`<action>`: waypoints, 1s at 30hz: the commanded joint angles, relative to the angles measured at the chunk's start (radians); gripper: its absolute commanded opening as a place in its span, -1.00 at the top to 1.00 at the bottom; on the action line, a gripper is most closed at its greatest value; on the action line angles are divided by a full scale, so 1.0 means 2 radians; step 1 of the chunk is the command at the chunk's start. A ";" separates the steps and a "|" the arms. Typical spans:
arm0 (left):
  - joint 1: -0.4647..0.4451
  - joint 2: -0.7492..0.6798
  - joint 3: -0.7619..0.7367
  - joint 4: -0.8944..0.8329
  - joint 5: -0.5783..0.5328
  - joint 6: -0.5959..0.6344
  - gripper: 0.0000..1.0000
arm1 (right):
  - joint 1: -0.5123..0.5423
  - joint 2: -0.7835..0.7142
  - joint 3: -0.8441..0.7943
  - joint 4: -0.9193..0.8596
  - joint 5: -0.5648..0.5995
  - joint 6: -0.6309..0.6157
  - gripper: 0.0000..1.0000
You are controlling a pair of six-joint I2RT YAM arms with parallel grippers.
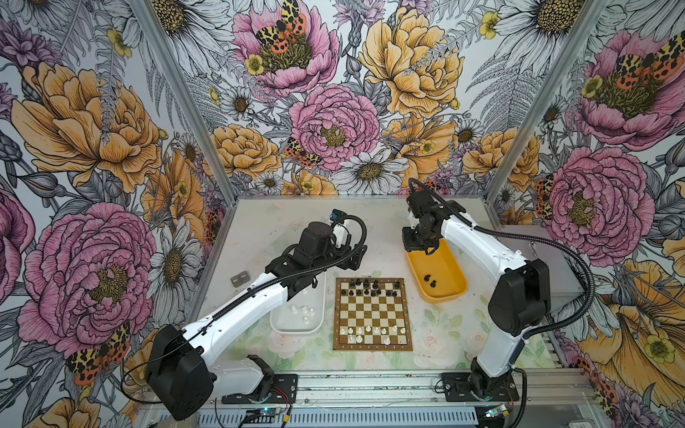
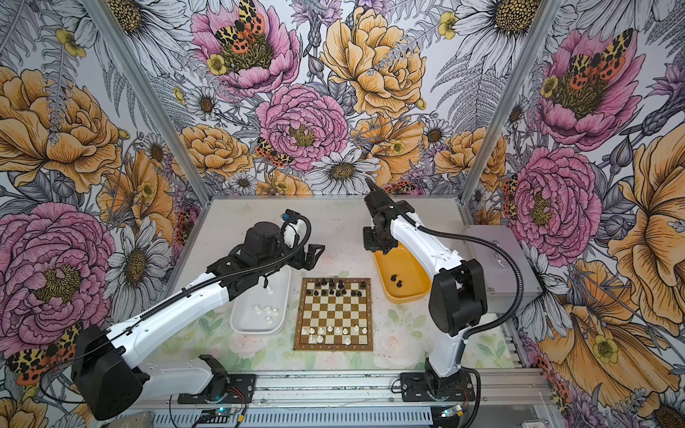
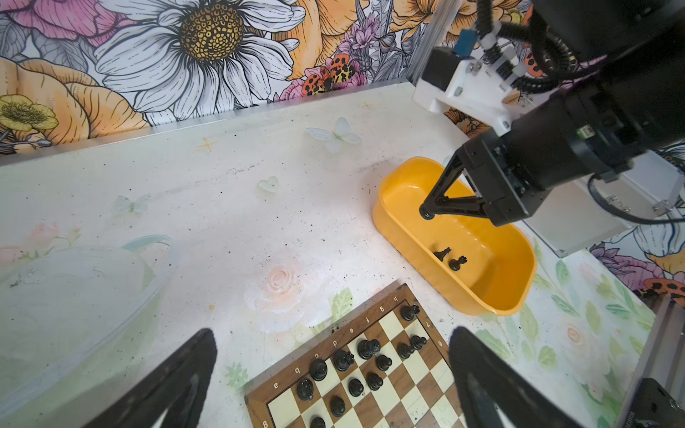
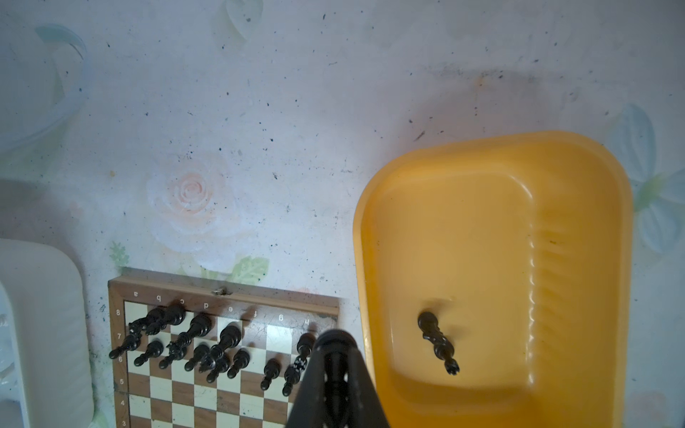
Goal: Set up the chess pieces on the board
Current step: 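Lift the black piece with the right gripper and carry it toward the chessboard, then lower the black piece onto a far-row square and open the right gripper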
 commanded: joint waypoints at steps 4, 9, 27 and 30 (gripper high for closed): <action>0.011 -0.026 -0.017 -0.005 -0.014 -0.010 -0.98 | 0.023 -0.002 0.009 -0.003 -0.003 0.014 0.82; 0.018 -0.035 -0.023 -0.007 -0.011 -0.013 -0.98 | 0.046 0.001 -0.003 -0.003 -0.004 0.025 0.82; 0.017 -0.120 -0.085 -0.038 0.002 -0.043 -0.98 | 0.110 0.012 -0.081 0.048 -0.016 0.060 0.82; 0.017 -0.131 -0.090 -0.045 -0.004 -0.048 -0.98 | 0.112 0.018 -0.090 0.055 -0.020 0.060 0.83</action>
